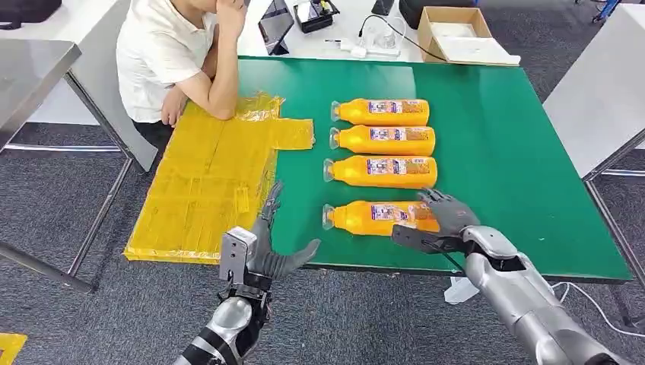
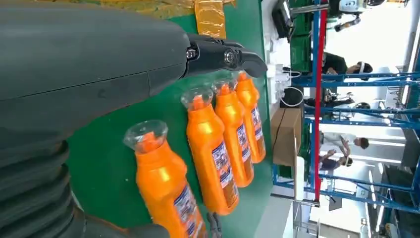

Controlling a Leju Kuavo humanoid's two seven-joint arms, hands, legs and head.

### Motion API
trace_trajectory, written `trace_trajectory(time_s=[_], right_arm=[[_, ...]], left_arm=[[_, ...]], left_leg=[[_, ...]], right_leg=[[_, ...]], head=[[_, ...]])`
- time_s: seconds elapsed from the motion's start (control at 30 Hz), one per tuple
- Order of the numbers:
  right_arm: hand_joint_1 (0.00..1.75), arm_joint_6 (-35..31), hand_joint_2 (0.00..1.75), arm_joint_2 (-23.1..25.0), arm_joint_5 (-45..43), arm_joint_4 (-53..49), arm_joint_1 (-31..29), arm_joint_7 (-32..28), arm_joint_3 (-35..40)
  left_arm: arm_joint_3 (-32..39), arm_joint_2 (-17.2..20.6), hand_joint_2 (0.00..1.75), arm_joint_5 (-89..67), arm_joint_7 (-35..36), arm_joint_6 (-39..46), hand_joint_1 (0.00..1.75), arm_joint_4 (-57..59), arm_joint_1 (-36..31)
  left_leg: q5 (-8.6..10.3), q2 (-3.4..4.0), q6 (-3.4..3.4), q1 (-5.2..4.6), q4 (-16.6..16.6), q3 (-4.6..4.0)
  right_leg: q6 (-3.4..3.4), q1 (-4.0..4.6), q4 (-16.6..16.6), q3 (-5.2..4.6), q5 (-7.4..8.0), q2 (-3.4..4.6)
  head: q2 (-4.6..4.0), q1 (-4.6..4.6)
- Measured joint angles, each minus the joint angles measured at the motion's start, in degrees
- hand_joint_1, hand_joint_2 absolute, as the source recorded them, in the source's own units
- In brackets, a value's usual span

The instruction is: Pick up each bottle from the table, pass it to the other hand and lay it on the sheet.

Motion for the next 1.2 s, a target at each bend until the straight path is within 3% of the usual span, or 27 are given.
trace_trajectory(time_s=[0.2,0.47,0.77,0.97,1.2], right_arm=[[1.73,3.8,1.75,-0.9,-4.3,0.8,-1.9,-0.6,1.8],[1.75,0.4,1.75,-1.1,-6.6,1.5,-1.7,-2.0,3.0],[1.75,-2.9,1.75,-1.7,-13.2,0.1,1.4,-7.6,2.6],[1.75,-7.9,1.75,-1.1,-21.3,-9.9,11.6,-11.8,-4.7],[1.75,-10.0,1.75,1.6,-25.0,-18.5,18.6,-14.2,-12.2]], left_arm=[[-0.3,-0.3,1.75,0.0,0.2,0.0,0.00,0.3,-0.2],[-0.3,-0.3,1.75,0.1,0.2,0.0,0.00,0.4,-0.4],[-0.3,-0.4,1.75,2.9,-0.2,0.1,0.00,0.3,-0.4],[0.8,-1.2,1.75,14.5,-1.3,1.1,0.00,-1.9,1.1],[1.8,-1.3,1.75,22.0,-2.3,-1.4,0.00,-5.7,3.1]], left_leg=[[0.01,-0.01,0.00,0.00,0.0,0.01],[0.00,0.00,0.00,0.01,0.0,0.01],[0.00,0.01,0.00,0.00,0.0,0.02],[-0.02,-0.09,-0.01,0.02,0.0,-0.08],[-0.02,-0.10,-0.01,0.03,0.0,-0.08]], right_leg=[[0.00,0.00,0.0,0.01,0.00,0.00],[0.00,0.01,0.0,0.00,0.00,0.00],[0.00,0.00,0.0,0.01,0.00,0.00],[0.00,0.03,0.0,-0.02,-0.02,-0.09],[-0.01,0.03,0.0,-0.02,-0.04,-0.10]], head=[[0.00,0.00],[0.00,0.00],[0.00,-0.02],[0.00,-0.04],[0.00,-0.02]])
